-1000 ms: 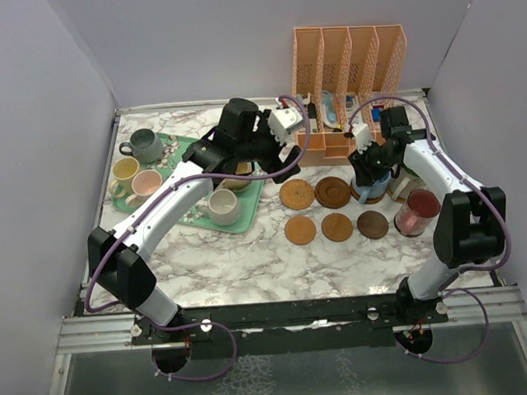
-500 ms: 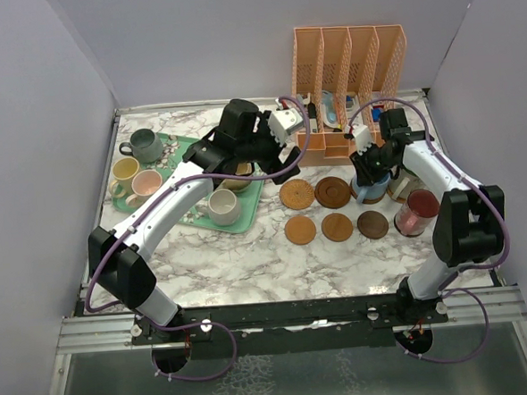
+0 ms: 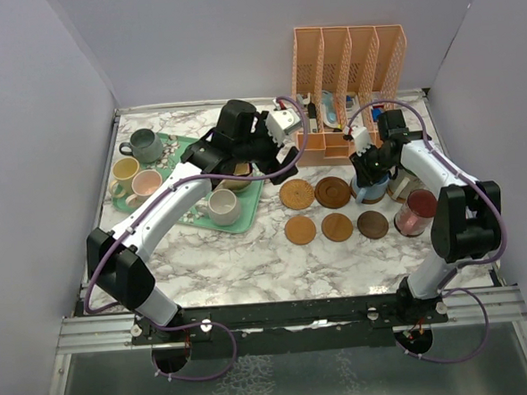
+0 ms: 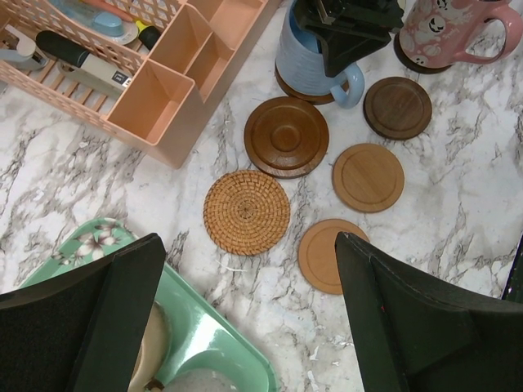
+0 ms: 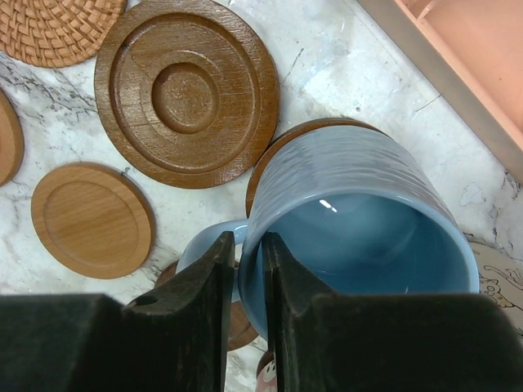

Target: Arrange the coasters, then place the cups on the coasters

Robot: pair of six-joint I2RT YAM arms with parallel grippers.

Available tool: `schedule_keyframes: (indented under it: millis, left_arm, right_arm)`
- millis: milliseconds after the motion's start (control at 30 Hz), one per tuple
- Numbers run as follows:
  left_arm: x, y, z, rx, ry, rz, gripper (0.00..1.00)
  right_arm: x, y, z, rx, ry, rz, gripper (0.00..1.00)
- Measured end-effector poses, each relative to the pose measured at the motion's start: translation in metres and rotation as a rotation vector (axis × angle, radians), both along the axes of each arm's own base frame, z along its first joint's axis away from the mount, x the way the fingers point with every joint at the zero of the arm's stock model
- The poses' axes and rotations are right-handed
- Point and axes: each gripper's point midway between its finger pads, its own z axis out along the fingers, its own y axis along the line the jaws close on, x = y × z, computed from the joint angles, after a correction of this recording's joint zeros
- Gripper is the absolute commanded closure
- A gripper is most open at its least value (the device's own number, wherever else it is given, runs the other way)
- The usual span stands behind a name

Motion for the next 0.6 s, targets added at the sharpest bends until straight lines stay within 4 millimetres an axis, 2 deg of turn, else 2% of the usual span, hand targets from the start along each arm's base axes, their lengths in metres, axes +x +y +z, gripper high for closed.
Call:
schedule_keyframes:
  millis: [600]
  left_arm:
    - [-0.0006,0.0012,0.0028,-0.006,-0.004,-0.001,0.11]
  right_arm:
    - [-0.0006,-0.0022,0.0007,-0.012,0.007,-0.005,0.85]
